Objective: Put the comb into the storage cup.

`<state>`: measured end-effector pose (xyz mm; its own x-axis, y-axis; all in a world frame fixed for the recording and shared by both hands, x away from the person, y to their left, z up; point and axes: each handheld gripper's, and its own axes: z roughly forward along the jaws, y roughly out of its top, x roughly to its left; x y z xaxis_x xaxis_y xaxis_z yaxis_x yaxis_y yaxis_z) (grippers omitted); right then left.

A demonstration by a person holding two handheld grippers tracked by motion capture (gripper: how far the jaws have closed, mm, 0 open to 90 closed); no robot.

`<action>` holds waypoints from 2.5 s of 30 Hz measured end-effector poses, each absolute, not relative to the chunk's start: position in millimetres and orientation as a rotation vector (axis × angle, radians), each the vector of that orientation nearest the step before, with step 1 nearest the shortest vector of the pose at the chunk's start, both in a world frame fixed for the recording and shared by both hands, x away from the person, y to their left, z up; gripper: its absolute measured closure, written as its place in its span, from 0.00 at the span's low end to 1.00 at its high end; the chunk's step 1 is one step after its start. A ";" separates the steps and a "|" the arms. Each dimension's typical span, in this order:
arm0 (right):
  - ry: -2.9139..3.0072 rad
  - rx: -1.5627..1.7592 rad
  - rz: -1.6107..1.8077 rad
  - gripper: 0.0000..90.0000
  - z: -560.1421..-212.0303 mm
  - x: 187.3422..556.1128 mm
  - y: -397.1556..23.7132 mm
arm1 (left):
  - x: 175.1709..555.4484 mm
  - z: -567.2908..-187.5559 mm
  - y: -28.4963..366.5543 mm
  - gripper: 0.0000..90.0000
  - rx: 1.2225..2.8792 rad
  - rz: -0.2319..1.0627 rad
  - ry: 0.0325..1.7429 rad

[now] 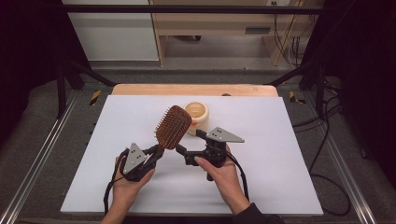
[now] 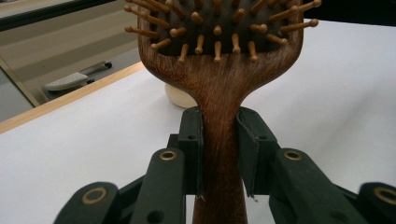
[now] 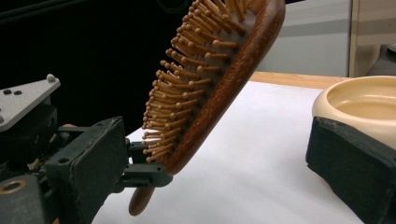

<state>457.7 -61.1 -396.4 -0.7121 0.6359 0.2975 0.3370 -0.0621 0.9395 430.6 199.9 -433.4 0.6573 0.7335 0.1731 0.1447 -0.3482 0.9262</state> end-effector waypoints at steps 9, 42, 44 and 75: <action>1.979 1.060 1.883 0.07 -397.2 457.2 -59.5 | 427.8 -432.0 193.1 0.80 1.859 0.736 0.662; 1.846 1.182 2.047 0.26 -388.1 459.4 -78.1 | 414.4 -435.5 167.1 0.80 1.916 0.742 0.566; 1.849 1.183 2.047 0.27 -388.7 459.2 -78.2 | 414.2 -435.0 166.8 0.80 1.915 0.744 0.564; 1.799 1.282 2.123 0.45 -395.1 461.8 -83.6 | 415.1 -439.4 165.4 0.80 1.927 0.727 0.573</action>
